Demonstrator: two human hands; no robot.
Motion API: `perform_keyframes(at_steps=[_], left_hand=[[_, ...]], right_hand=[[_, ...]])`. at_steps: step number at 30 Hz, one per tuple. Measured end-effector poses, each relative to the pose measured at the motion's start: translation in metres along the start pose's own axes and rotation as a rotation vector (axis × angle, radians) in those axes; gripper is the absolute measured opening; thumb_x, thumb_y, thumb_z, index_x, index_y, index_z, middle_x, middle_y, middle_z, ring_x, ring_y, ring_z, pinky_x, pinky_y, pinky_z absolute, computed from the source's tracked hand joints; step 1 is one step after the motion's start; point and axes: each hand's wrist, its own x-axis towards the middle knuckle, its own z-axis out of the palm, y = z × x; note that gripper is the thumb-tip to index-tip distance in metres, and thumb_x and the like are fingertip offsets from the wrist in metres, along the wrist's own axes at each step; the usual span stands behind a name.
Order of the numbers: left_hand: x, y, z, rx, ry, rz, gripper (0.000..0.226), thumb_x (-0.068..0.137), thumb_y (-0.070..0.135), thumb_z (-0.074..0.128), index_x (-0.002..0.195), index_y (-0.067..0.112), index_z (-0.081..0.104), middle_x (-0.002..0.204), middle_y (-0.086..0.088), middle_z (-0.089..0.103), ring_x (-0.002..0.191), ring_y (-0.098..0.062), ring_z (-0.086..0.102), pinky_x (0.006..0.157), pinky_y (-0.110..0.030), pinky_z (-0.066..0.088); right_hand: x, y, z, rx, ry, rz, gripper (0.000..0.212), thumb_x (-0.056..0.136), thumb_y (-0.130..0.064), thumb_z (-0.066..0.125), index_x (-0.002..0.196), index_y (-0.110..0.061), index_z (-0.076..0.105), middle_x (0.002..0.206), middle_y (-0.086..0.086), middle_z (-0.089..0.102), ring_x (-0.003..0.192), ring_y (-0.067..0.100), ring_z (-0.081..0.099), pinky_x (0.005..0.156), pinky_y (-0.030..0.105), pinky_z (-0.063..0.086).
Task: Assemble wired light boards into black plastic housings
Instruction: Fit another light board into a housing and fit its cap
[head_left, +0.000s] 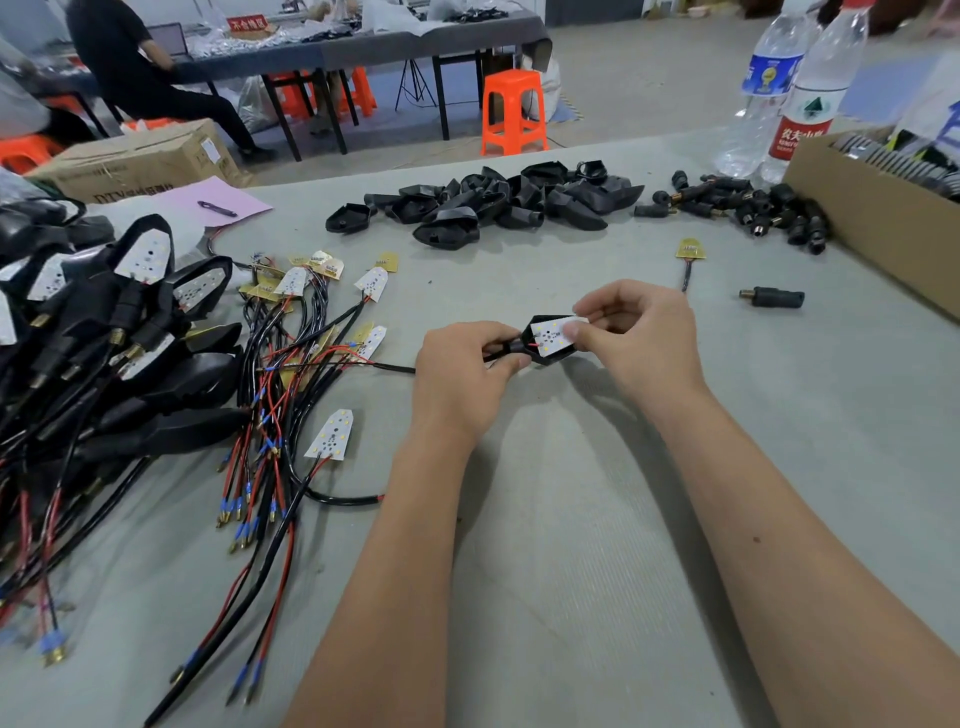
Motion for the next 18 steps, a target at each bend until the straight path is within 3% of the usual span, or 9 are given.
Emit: perform_keyframes(at_steps=[6, 9, 12, 16, 18], left_hand=[[-0.002, 0.002, 0.000, -0.046, 0.004, 0.005, 0.023, 0.083, 0.011, 0.078, 0.105, 0.019, 0.082, 0.096, 0.007, 0.079, 0.091, -0.011, 0.073, 0.089, -0.039, 0.057], [-0.002, 0.003, -0.001, -0.133, 0.018, 0.002, 0.025, 0.083, 0.007, 0.079, 0.105, 0.017, 0.081, 0.098, 0.010, 0.079, 0.093, -0.006, 0.073, 0.092, -0.034, 0.057], [-0.002, 0.004, -0.001, -0.182, 0.050, 0.004, 0.028, 0.082, 0.003, 0.079, 0.107, 0.016, 0.081, 0.095, 0.016, 0.077, 0.092, 0.001, 0.072, 0.088, -0.020, 0.055], [-0.002, 0.002, -0.003, -0.209, 0.012, -0.003, 0.030, 0.083, 0.001, 0.079, 0.109, 0.015, 0.080, 0.100, 0.012, 0.078, 0.095, 0.001, 0.071, 0.087, -0.016, 0.050], [-0.004, 0.004, -0.001, -0.084, 0.061, 0.013, 0.027, 0.085, 0.010, 0.079, 0.109, 0.020, 0.079, 0.105, 0.012, 0.076, 0.103, -0.003, 0.065, 0.090, -0.021, 0.048]], right_hand=[[0.001, 0.002, 0.001, -0.188, 0.079, -0.057, 0.020, 0.072, -0.015, 0.089, 0.078, -0.027, 0.074, 0.073, -0.012, 0.071, 0.065, -0.002, 0.060, 0.068, 0.019, 0.053], [0.001, 0.002, 0.002, -0.217, 0.114, -0.067, 0.026, 0.072, -0.021, 0.090, 0.089, -0.032, 0.074, 0.089, -0.013, 0.070, 0.073, -0.001, 0.058, 0.070, 0.016, 0.046], [0.001, 0.003, -0.002, -0.097, 0.075, 0.051, 0.038, 0.074, -0.023, 0.090, 0.106, -0.034, 0.073, 0.105, -0.006, 0.066, 0.069, 0.004, 0.057, 0.067, 0.020, 0.050], [0.004, 0.002, -0.009, 0.206, -0.183, 0.195, 0.018, 0.089, -0.009, 0.079, 0.105, -0.016, 0.078, 0.089, 0.009, 0.078, 0.060, 0.013, 0.060, 0.047, 0.019, 0.043], [0.003, 0.002, -0.007, 0.261, -0.188, 0.215, 0.014, 0.090, -0.001, 0.075, 0.102, -0.008, 0.078, 0.083, 0.012, 0.077, 0.056, 0.015, 0.061, 0.046, 0.021, 0.044]])
